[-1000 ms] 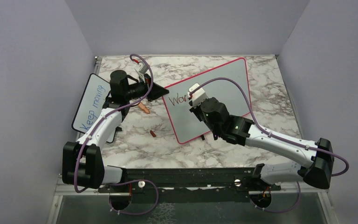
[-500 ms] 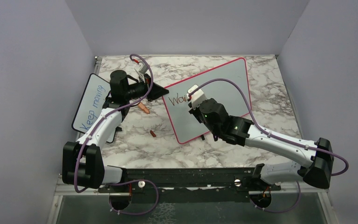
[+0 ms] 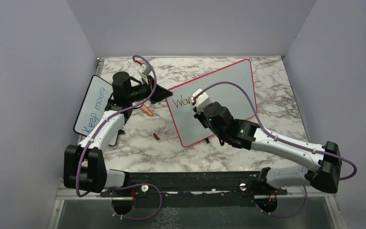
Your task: Write a sentence on the whiteboard
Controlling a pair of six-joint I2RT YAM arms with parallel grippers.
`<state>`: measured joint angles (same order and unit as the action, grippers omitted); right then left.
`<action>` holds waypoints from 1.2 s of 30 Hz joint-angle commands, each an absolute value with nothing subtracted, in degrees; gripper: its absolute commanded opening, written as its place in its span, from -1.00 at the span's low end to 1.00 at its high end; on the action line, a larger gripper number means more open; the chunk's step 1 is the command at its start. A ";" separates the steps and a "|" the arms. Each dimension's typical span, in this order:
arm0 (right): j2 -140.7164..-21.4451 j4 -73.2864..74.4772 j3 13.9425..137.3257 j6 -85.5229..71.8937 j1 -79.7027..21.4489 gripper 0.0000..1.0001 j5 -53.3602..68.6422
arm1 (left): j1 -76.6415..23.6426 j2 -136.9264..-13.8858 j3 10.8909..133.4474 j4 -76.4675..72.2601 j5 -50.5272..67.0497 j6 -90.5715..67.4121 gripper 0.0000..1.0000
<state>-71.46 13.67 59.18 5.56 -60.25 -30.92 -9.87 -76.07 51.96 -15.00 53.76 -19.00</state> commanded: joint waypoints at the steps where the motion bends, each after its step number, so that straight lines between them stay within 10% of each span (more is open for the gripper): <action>1: -70.85 12.80 57.94 5.20 -60.03 -0.99 -32.31 | -10.02 -76.74 52.12 -13.01 53.47 -14.33 -1.00; 36: -69.74 12.93 58.06 5.58 -57.04 -0.99 -31.30 | -10.02 -76.78 52.21 -13.01 53.70 -14.33 -1.00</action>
